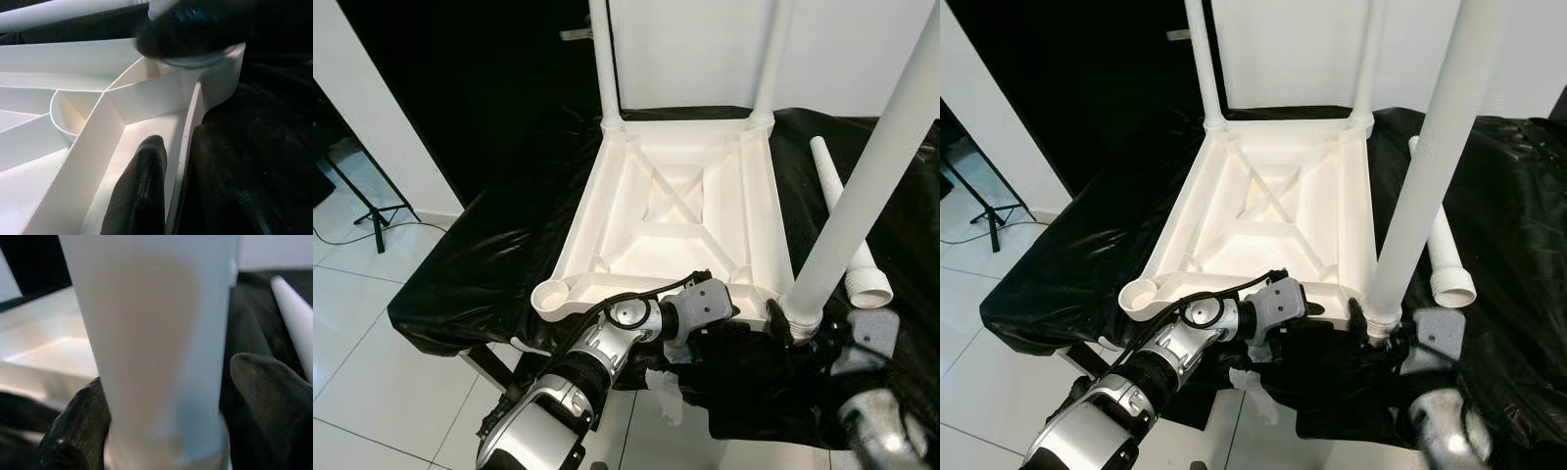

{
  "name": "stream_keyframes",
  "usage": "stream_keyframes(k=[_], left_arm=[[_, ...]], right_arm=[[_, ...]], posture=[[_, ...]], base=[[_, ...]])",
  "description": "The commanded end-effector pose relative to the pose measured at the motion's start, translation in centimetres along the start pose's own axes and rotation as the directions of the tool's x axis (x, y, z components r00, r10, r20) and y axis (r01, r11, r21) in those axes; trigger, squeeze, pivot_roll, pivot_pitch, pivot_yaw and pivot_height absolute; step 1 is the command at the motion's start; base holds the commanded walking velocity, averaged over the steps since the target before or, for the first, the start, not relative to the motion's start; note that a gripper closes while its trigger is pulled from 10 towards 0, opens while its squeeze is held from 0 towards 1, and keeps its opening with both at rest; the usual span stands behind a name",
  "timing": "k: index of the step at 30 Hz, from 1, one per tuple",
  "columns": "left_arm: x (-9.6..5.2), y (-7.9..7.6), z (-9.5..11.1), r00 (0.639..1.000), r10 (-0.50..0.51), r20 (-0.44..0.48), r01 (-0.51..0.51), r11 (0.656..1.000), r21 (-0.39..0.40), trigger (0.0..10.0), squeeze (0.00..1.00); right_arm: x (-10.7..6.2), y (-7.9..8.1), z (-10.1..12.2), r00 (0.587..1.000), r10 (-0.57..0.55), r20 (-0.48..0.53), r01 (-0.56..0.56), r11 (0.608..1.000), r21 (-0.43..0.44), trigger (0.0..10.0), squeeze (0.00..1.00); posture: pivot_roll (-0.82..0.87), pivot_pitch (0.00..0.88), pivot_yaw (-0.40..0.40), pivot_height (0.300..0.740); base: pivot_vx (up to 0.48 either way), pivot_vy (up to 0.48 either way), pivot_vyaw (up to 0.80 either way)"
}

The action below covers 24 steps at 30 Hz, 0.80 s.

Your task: Building children table

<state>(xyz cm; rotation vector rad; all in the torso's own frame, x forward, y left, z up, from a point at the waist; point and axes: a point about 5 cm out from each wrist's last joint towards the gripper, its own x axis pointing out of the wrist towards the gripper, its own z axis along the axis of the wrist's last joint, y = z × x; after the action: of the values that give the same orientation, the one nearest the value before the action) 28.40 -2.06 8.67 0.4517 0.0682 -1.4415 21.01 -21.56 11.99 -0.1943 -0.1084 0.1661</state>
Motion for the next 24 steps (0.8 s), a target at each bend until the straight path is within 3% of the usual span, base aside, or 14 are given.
stream_keyframes(k=[1,2,9,10,16,19,21,22,24], left_arm=[[-0.5,-1.6,-3.1,0.989,-0.058,-0.136,0.050,0.997,-0.061,10.0,0.00],[-0.4,-1.5,-3.0,0.989,-0.059,-0.135,0.051,0.997,-0.058,10.0,0.00],[-0.4,-1.4,-2.8,0.989,-0.055,-0.135,0.048,0.997,-0.053,10.0,0.00],[-0.4,-1.4,-2.9,0.989,-0.054,-0.135,0.048,0.997,-0.053,10.0,0.00],[-0.3,-1.6,-2.9,0.989,-0.060,-0.135,0.054,0.997,-0.053,10.0,0.00],[-0.2,-1.6,-2.9,0.989,-0.059,-0.134,0.052,0.997,-0.052,10.0,0.00],[-0.2,-1.6,-2.8,0.990,-0.058,-0.131,0.052,0.997,-0.052,10.0,0.00],[-0.1,-1.6,-2.7,0.990,-0.060,-0.130,0.055,0.997,-0.048,10.0,0.00],[-0.1,-1.6,-2.7,0.990,-0.060,-0.130,0.055,0.997,-0.048,10.0,0.00]], right_arm=[[0.0,-0.5,-0.1,0.999,0.033,-0.003,-0.033,0.999,-0.010,10.0,0.00],[0.2,-0.8,0.0,0.996,0.092,-0.007,-0.092,0.995,-0.028,10.0,0.00],[0.4,-1.1,0.0,0.982,0.185,-0.031,-0.186,0.982,-0.042,10.0,0.00],[0.4,-1.0,-0.2,0.976,0.215,-0.041,-0.216,0.976,-0.035,0.0,0.00],[0.0,-0.6,-0.6,0.941,0.329,-0.083,-0.328,0.944,0.031,0.0,0.00],[-0.1,-0.7,-0.8,0.942,0.325,-0.087,-0.323,0.946,0.039,0.0,0.00],[-0.2,-0.6,-1.0,0.957,0.277,-0.085,-0.273,0.960,0.056,0.0,0.00],[-0.3,-0.5,-1.3,0.986,0.141,-0.095,-0.136,0.989,0.060,0.0,0.00],[-0.3,-0.5,-1.3,0.986,0.141,-0.095,-0.136,0.989,0.060,0.0,0.00]], posture=[[0.04,0.000,0.078,0.740],[0.04,0.000,0.078,0.740],[0.05,0.000,0.071,0.740],[0.05,0.000,0.070,0.740],[0.04,0.000,0.074,0.740],[0.04,0.000,0.077,0.740],[0.04,0.000,0.081,0.740],[0.04,0.000,0.086,0.740],[0.04,0.000,0.086,0.740]], base=[[0.000,0.000,0.00],[0.000,0.000,0.00],[0.000,0.000,0.00],[0.000,0.000,0.00],[0.000,0.000,0.00],[0.000,0.000,0.00],[0.000,0.000,0.00],[0.000,0.000,0.00],[0.000,0.000,0.00]])
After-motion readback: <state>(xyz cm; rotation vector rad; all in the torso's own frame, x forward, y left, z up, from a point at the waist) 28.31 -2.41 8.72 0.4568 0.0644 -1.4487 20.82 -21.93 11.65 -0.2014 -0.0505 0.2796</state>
